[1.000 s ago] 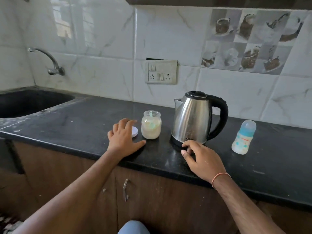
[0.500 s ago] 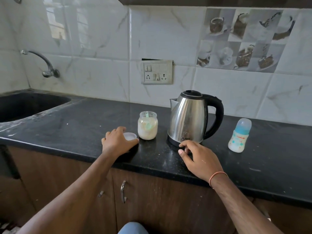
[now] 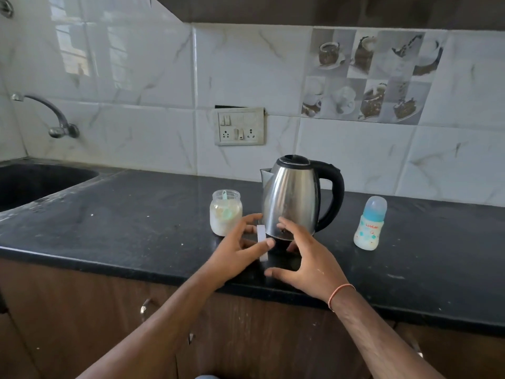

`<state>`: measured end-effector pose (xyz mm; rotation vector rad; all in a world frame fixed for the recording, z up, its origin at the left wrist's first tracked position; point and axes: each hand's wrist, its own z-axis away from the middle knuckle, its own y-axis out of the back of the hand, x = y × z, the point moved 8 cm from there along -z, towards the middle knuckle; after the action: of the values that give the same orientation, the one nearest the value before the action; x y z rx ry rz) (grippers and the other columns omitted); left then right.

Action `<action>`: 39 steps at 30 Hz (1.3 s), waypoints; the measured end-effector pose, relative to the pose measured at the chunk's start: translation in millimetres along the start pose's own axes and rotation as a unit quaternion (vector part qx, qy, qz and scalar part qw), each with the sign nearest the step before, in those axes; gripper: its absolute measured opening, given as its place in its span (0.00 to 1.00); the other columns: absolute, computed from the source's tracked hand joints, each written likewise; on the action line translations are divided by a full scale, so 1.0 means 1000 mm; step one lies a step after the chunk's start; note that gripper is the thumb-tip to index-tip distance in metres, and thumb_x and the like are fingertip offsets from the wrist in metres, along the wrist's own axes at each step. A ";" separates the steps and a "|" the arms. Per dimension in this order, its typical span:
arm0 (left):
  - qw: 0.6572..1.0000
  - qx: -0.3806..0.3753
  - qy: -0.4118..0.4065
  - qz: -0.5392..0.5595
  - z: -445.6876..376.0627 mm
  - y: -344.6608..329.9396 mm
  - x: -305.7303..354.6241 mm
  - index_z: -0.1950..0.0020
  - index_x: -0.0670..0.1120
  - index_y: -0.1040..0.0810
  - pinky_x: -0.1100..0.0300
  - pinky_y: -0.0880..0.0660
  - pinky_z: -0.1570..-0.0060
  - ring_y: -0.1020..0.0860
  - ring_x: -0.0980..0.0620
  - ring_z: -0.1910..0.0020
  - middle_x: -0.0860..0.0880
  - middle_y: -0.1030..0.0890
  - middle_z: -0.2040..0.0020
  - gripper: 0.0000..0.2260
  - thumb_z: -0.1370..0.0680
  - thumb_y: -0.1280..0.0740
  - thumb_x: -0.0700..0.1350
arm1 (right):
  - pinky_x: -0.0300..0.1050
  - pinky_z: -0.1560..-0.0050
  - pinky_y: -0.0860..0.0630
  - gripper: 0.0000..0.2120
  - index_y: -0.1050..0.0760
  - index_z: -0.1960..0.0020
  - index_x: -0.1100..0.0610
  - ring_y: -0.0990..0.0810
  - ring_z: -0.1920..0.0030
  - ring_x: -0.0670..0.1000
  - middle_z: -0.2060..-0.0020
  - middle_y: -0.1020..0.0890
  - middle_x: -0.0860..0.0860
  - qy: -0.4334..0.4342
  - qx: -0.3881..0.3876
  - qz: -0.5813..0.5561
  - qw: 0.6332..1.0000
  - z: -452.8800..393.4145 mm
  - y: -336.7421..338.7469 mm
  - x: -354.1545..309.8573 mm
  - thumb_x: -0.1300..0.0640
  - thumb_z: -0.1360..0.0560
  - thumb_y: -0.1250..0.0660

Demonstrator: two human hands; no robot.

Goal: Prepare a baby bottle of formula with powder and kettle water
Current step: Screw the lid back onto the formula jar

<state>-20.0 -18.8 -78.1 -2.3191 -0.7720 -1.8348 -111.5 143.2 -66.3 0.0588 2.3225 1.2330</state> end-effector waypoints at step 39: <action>0.967 0.169 0.105 -0.156 -0.054 0.088 -0.050 0.17 0.55 0.39 0.52 0.24 0.38 0.22 0.48 0.35 0.55 0.22 0.35 0.55 0.37 0.11 0.50 | 0.27 0.36 0.29 0.37 0.30 0.23 0.37 0.33 0.31 0.26 0.30 0.34 0.23 -0.004 0.075 -0.049 0.996 -0.005 0.008 0.021 0.40 0.27 0.19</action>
<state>-37.5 -131.4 -88.5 -1.8414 -1.3562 -1.8429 -133.6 149.3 -66.0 0.0010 2.3781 1.0071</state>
